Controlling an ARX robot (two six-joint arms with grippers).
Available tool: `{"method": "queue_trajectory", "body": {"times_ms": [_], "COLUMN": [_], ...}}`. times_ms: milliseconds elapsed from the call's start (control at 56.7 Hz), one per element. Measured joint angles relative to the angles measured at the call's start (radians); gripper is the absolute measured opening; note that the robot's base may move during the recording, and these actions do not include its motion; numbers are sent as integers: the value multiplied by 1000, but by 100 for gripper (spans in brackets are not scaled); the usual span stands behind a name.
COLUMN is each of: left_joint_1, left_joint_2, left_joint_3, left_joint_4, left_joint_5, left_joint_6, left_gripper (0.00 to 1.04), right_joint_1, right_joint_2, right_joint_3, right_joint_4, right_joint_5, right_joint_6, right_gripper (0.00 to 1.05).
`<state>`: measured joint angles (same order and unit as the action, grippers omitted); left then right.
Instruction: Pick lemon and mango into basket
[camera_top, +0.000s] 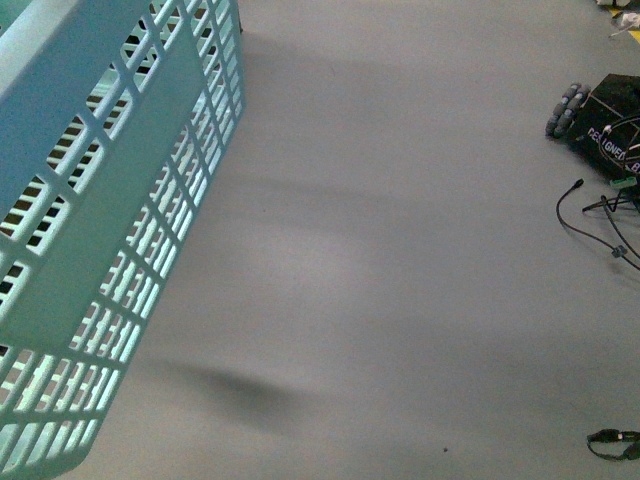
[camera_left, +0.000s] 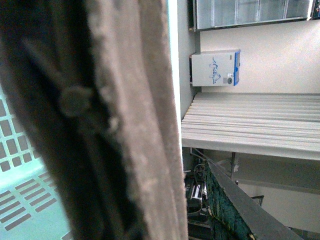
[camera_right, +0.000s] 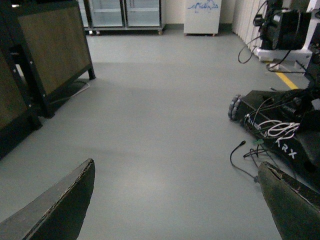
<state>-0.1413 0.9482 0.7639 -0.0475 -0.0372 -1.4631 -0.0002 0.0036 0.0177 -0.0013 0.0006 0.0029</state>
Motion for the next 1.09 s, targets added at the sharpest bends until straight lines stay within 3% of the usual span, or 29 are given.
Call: {"method": "queue_trajectory", "body": {"times_ms": [1093], "left_joint_1": [0], "left_joint_2": [0], "left_joint_3": [0], "left_joint_4": [0], "left_joint_5": [0], "left_joint_6": [1], "left_gripper": [28], "right_joint_1": [0], "right_joint_2": [0], "right_joint_3": [0], "right_joint_4": [0], "right_joint_5": [0], "right_joint_6": [0], "right_gripper": [96]}}
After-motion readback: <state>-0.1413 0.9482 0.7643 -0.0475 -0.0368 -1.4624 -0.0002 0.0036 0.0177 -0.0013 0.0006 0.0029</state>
